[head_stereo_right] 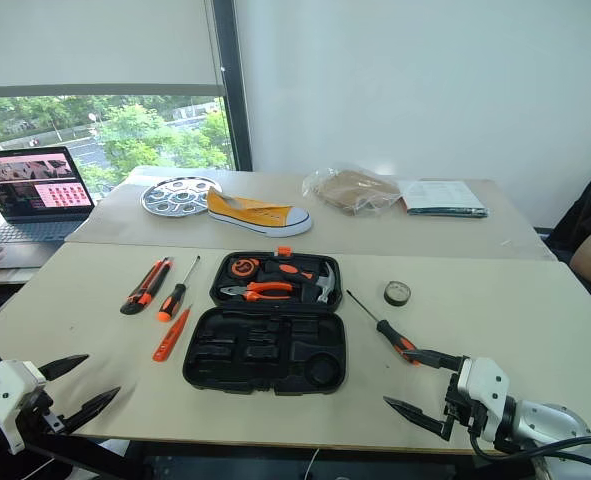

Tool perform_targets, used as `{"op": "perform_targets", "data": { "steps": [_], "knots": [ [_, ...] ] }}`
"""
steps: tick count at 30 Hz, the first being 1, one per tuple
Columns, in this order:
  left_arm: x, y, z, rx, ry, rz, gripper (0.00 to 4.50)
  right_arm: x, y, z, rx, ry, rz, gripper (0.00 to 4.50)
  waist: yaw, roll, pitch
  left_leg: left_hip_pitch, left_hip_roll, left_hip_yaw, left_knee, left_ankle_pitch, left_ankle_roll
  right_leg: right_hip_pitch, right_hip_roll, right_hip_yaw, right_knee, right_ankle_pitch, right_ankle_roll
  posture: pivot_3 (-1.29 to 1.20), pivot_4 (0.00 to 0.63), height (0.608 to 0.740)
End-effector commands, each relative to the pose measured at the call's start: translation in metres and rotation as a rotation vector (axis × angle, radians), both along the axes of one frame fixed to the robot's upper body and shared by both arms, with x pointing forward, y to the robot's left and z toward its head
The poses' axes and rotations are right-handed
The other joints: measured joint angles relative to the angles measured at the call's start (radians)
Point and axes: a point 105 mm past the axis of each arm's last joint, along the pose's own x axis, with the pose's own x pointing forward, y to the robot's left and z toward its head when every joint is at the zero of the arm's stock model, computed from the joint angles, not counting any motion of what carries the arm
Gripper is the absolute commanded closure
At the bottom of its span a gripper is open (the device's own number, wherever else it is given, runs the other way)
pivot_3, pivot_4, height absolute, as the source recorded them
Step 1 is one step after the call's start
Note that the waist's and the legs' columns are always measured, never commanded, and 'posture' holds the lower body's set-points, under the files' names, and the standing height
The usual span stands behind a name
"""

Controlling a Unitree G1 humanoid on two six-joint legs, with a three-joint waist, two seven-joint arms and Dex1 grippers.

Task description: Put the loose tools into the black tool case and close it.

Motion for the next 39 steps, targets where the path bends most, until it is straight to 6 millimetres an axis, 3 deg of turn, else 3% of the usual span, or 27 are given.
{"op": "perform_targets", "data": {
  "steps": [1,4,7,11,16,18,22,29,35,39],
  "knots": [
    [0.001,0.008,0.012,-0.056,-0.046,0.055,0.0,0.002,0.01,0.014,0.027,-0.073,0.031,0.05,0.0,0.0,0.0,0.0,0.0,0.0,0.0,0.0,0.0,0.0,0.0,0.0,0.0,0.0,0.0,0.0,0.15,0.74],
    [-0.008,0.037,0.013,-0.201,-0.085,0.27,0.0,0.005,0.034,0.038,0.18,-0.141,0.09,0.05,-0.01,0.0,0.0,0.0,0.001,0.0,0.0,0.0,0.0,0.0,-0.001,0.001,0.0,0.0,0.0,0.0,0.15,0.74],
    [-0.019,0.056,0.003,-0.257,-0.075,0.441,0.0,0.008,0.045,0.055,0.311,-0.129,0.104,0.05,-0.016,0.0,0.0,0.0,0.002,-0.001,0.0,0.001,-0.001,0.0,-0.001,0.001,0.001,-0.001,0.001,0.0,0.15,0.74],
    [-0.021,0.057,-0.008,-0.294,0.019,0.562,0.0,0.013,0.05,0.064,0.338,-0.169,0.094,0.05,-0.012,-0.001,0.0,0.001,0.001,-0.001,0.0,0.0,-0.001,0.0,-0.001,0.001,0.001,0.003,-0.005,0.0,0.15,0.74],
    [0.023,0.018,0.027,-0.449,0.049,0.42,0.0,0.022,0.046,0.056,0.304,-0.189,0.047,0.05,0.021,-0.002,0.0,-0.001,-0.001,-0.002,0.0,0.001,0.0,0.0,-0.001,-0.002,0.001,0.003,-0.005,0.0,0.15,0.74],
    [0.045,-0.005,0.04,-0.397,0.119,0.362,0.0,0.023,0.044,0.055,0.292,-0.186,0.044,0.05,0.026,-0.002,0.0,-0.001,-0.001,-0.003,0.003,0.002,0.0,0.0,0.0,-0.003,0.002,0.003,-0.006,0.0,0.15,0.74],
    [0.085,-0.029,0.051,-0.37,0.206,0.367,0.0,0.025,0.043,0.053,0.288,-0.185,0.037,0.05,0.016,0.001,0.0,-0.001,-0.002,-0.003,0.007,0.004,-0.005,0.002,0.0,-0.001,0.004,0.004,-0.005,0.0,0.15,0.74],
    [0.137,-0.051,0.037,-0.302,0.306,0.422,0.0,0.028,0.046,0.053,0.301,-0.198,0.021,0.05,-0.012,0.001,0.001,0.001,-0.002,-0.004,0.006,0.007,-0.009,0.004,0.001,0.0,0.005,0.004,-0.005,0.0,0.15,0.74],
    [0.156,-0.062,0.029,-0.29,0.303,0.418,0.0,0.024,0.044,0.051,0.299,-0.199,0.001,0.05,-0.011,0.001,0.001,0.0,-0.002,-0.004,0.007,0.007,-0.01,0.003,0.001,0.0,0.005,0.004,-0.005,0.0,0.15,0.74],
    [0.16,-0.063,0.025,-0.29,0.308,0.429,1.17,0.022,0.044,0.05,0.3,-0.198,-0.014,0.0,-0.007,0.001,0.001,0.0,-0.003,-0.004,0.007,0.007,-0.01,0.003,0.001,-0.001,0.005,0.004,-0.005,0.0,0.15,0.74]
  ]
}}
